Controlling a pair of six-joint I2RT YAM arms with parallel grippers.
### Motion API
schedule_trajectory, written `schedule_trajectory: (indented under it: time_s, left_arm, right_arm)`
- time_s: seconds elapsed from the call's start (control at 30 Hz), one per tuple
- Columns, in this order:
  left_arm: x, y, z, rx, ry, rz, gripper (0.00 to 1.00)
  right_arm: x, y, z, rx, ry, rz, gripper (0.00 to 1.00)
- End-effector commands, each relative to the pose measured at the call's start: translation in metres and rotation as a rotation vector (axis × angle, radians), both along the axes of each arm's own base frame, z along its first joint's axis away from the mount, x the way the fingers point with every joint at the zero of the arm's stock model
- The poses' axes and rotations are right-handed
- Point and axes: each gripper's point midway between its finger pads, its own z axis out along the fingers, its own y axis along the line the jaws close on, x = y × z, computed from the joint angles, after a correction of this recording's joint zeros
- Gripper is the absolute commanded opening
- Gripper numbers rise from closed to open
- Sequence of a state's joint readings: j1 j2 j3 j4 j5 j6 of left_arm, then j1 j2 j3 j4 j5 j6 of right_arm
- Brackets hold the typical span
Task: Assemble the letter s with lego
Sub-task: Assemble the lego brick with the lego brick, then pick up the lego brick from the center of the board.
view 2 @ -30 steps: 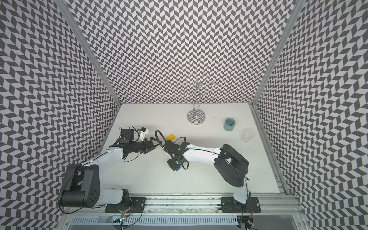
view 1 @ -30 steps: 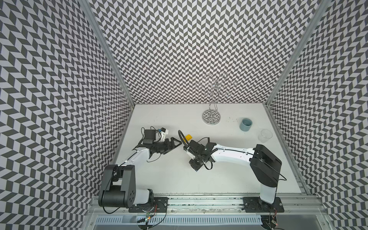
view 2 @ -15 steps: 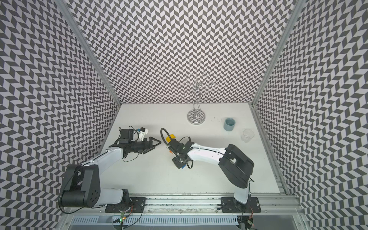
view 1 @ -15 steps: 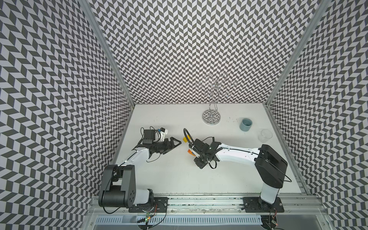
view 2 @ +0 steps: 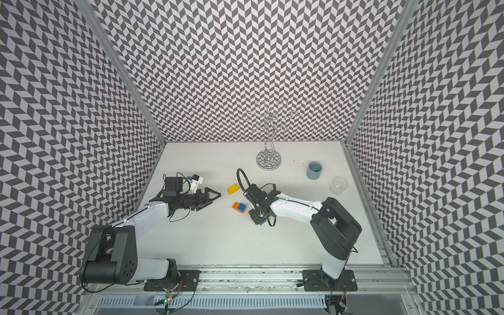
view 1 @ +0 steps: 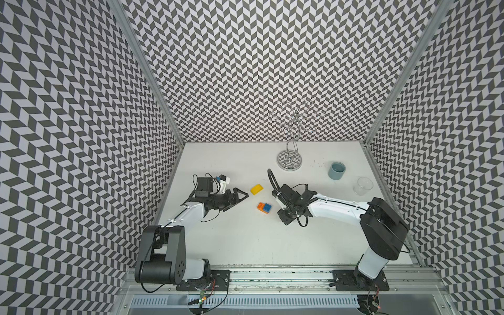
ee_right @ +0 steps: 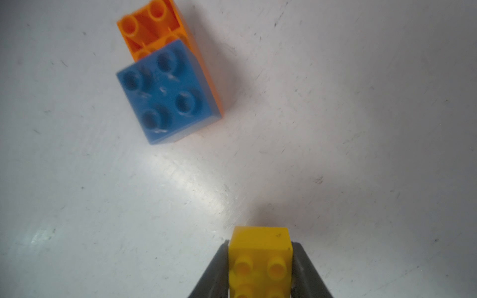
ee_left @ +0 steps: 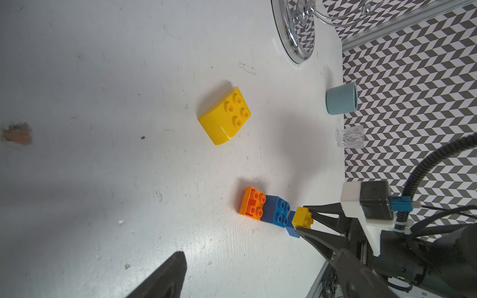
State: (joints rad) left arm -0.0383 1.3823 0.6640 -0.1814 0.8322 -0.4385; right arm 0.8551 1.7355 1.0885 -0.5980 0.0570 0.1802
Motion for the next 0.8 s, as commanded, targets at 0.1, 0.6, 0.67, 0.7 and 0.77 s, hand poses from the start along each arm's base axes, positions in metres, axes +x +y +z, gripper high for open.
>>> schedule_trajectory:
  time_s: [0.1,0.6,0.67,0.7,0.77]
  left_arm:
    - [0.003,0.003,-0.002,0.01,-0.008,0.0,0.93]
    - [-0.002,0.004,-0.005,0.018,-0.006,0.0,0.93]
    - [-0.001,0.003,-0.005,0.017,-0.007,-0.001,0.93]
    - [0.0,0.003,-0.004,0.018,-0.008,0.0,0.93]
    - [0.0,0.003,-0.005,0.018,-0.006,-0.001,0.93]
  right_arm:
    - [0.0,-0.005,0.01,0.0,-0.012,-0.013,0.47]
    - [-0.006,-0.005,-0.002,0.013,0.011,-0.015,0.47]
    - [-0.006,-0.005,-0.001,0.024,0.001,-0.021,0.47]
    - [-0.005,-0.005,0.0,0.03,-0.005,-0.024,0.47]
    - [-0.005,-0.006,0.0,0.035,-0.013,-0.027,0.47]
